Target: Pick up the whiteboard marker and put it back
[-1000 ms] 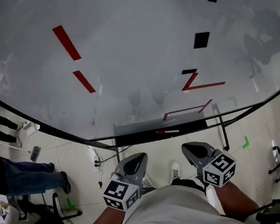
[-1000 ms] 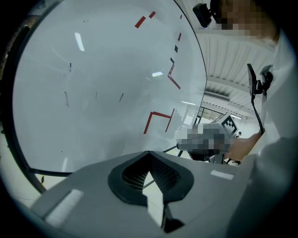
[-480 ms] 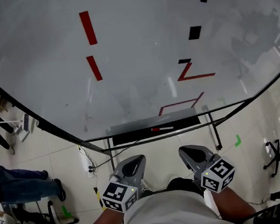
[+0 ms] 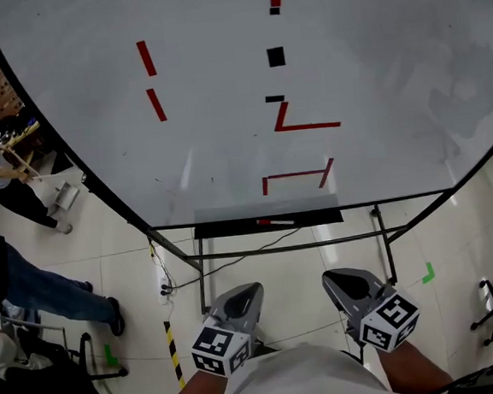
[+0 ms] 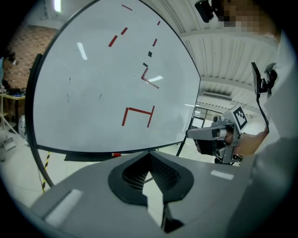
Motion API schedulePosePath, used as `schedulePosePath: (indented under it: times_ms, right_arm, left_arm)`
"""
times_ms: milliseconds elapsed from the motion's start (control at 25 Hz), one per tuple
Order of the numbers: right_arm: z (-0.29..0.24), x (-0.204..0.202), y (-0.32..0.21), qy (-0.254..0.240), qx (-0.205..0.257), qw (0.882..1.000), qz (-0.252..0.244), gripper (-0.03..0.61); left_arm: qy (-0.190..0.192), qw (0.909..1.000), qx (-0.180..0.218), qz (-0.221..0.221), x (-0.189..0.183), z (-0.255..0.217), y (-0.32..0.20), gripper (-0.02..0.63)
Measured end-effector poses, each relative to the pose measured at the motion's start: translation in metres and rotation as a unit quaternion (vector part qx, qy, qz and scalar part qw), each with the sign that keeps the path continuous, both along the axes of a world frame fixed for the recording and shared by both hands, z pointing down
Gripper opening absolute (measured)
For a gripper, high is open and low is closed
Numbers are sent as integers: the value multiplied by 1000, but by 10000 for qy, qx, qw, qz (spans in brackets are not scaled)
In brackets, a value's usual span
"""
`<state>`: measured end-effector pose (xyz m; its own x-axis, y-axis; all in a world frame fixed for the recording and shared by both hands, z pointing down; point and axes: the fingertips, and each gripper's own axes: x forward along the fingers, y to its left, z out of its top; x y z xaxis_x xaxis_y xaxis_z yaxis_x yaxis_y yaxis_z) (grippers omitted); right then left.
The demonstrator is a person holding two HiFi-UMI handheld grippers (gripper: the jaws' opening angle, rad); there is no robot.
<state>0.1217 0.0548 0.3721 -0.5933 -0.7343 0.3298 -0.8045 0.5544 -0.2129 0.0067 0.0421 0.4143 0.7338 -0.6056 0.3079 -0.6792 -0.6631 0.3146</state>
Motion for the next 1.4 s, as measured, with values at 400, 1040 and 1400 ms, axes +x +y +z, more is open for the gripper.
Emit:
schedulePosePath:
  times_ms: [400, 1040, 1400]
  right_arm:
    - [7, 61, 94, -232, -30, 9990, -390, 2]
    - [5, 27, 136, -449, -119, 9989, -38, 2]
    - [9, -22, 143, -341, -143, 9986, 367, 2]
  left_arm:
    - [-138, 9991, -1, -406, 56, 0, 111, 15]
    - [-269, 9995, -109, -135, 11, -8, 154, 17]
    - [-255, 9988, -212, 364, -28, 0, 154, 16]
